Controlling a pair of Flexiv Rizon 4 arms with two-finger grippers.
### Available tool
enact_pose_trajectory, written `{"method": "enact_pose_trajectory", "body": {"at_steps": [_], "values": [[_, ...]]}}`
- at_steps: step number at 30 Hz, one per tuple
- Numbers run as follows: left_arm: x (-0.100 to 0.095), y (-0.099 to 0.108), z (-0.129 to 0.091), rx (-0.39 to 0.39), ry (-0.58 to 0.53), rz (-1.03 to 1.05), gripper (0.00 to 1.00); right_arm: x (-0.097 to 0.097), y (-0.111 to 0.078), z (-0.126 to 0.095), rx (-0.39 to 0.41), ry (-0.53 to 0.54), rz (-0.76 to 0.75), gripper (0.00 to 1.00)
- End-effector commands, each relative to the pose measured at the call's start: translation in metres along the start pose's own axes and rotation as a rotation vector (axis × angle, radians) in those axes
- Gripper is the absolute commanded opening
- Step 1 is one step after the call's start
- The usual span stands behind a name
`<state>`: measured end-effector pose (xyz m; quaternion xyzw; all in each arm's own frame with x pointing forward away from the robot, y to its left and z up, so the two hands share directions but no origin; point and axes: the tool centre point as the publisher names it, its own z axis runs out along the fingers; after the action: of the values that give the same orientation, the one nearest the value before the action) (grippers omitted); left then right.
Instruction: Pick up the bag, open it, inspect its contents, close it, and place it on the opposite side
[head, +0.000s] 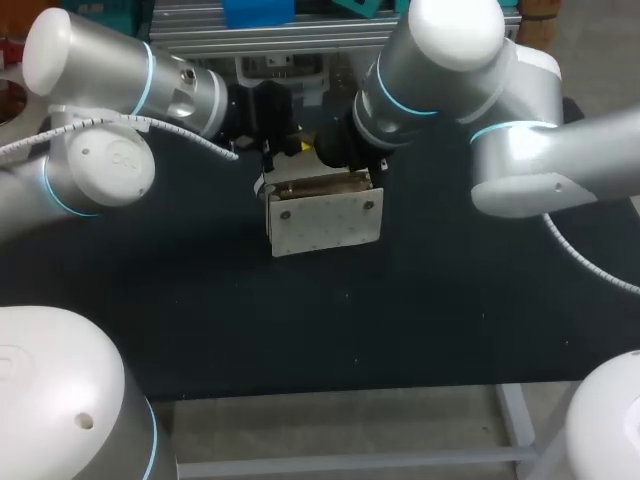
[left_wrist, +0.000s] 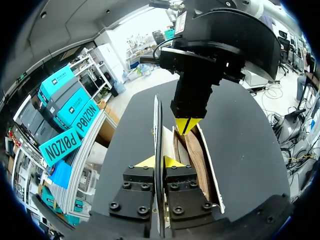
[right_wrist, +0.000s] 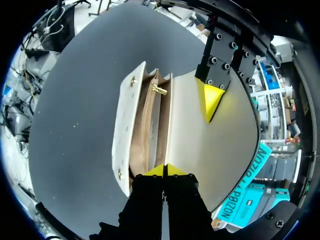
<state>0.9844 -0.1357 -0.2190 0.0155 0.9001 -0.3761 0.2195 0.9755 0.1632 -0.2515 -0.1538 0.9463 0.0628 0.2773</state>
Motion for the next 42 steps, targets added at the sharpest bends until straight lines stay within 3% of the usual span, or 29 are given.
{"method": "enact_pose_trajectory", "body": {"at_steps": [1,8,15,22,28,40,41,42], "values": [[0.006,-0.008,-0.013,0.012,0.022,-0.018,0.00,0.014,0.000,-0.031,0.010,-0.098,-0.002,0.00],[0.013,-0.016,-0.016,0.021,0.132,-0.057,0.00,0.032,0.005,-0.060,0.021,-0.142,-0.002,0.00],[0.010,0.005,0.018,0.052,0.282,-0.127,0.00,0.052,0.006,-0.072,0.029,-0.141,0.006,0.00],[-0.003,0.023,0.049,0.063,0.323,-0.138,0.00,0.071,0.006,-0.077,0.050,-0.126,0.019,0.00],[-0.008,0.039,0.065,0.076,0.310,-0.140,0.00,0.089,0.008,-0.065,0.052,-0.102,0.027,0.00],[0.000,0.064,0.079,0.032,0.254,-0.123,0.00,0.117,0.001,-0.020,0.012,-0.004,0.056,0.00],[0.000,0.066,0.081,0.028,0.251,-0.126,0.00,0.119,0.001,-0.019,0.014,0.004,0.059,0.01],[0.001,0.067,0.082,0.027,0.251,-0.130,0.00,0.121,0.002,-0.018,0.021,0.009,0.063,0.09]]}}
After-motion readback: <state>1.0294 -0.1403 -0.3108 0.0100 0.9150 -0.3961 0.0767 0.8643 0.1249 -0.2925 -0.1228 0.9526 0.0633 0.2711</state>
